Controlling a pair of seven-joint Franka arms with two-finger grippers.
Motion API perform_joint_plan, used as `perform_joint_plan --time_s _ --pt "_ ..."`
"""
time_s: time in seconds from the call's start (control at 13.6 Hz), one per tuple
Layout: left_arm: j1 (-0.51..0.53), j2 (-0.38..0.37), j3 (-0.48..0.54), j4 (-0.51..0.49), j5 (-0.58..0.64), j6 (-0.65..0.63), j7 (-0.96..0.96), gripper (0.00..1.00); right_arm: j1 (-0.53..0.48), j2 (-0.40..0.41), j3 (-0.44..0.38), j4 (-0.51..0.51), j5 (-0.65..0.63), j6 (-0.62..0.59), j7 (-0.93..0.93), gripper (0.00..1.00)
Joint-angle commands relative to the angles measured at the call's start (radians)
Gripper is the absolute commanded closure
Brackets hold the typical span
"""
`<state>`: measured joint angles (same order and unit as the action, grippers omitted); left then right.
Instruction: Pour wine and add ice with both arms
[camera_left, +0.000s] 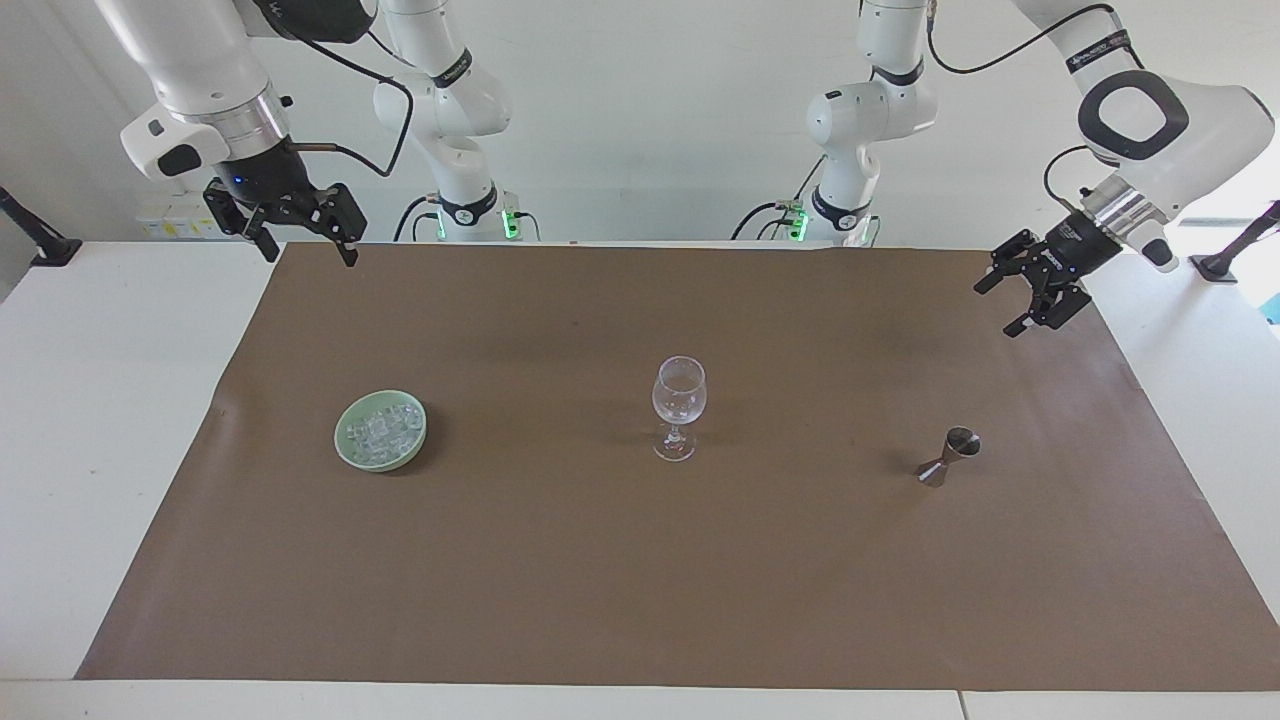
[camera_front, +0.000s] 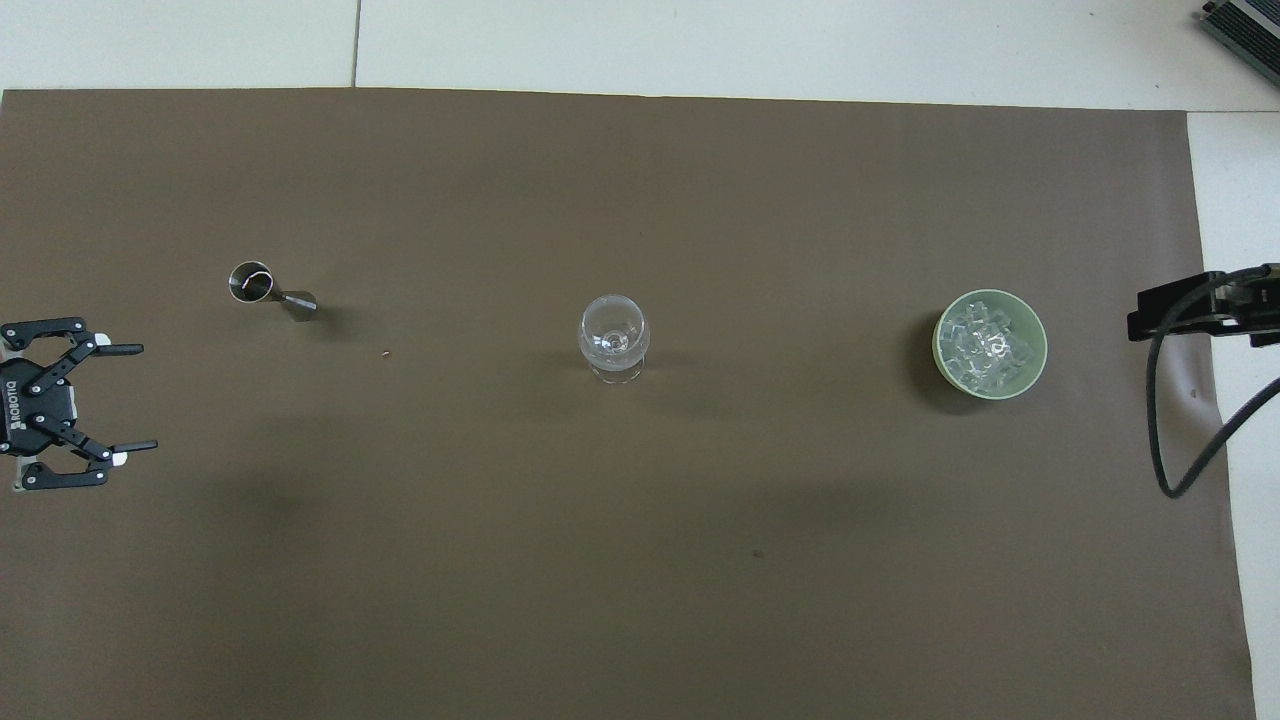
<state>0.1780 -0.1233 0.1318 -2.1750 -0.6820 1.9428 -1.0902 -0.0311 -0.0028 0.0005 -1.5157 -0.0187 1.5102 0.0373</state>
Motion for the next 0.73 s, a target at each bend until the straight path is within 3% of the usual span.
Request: perform_joint_plan --time_s 0.0,0.44,0.66 --pt "0.038 0.040 -0.009 -0.006 -0.057 0.057 -0.060 0.00 0.000 -0.017 -0.002 -0.018 0.017 -0.001 -0.004 0.00" --pt "0.044 0.097 -0.009 -0.055 -0.262 0.223 -0.096 0.00 0.000 -0.017 -0.002 -0.018 0.017 -0.001 -0.004 0.00" --pt "0.044 0.160 -0.009 -0.057 -0.364 0.257 -0.086 0.00 -0.001 -0.017 -0.002 -0.018 0.017 -0.001 -0.005 0.00"
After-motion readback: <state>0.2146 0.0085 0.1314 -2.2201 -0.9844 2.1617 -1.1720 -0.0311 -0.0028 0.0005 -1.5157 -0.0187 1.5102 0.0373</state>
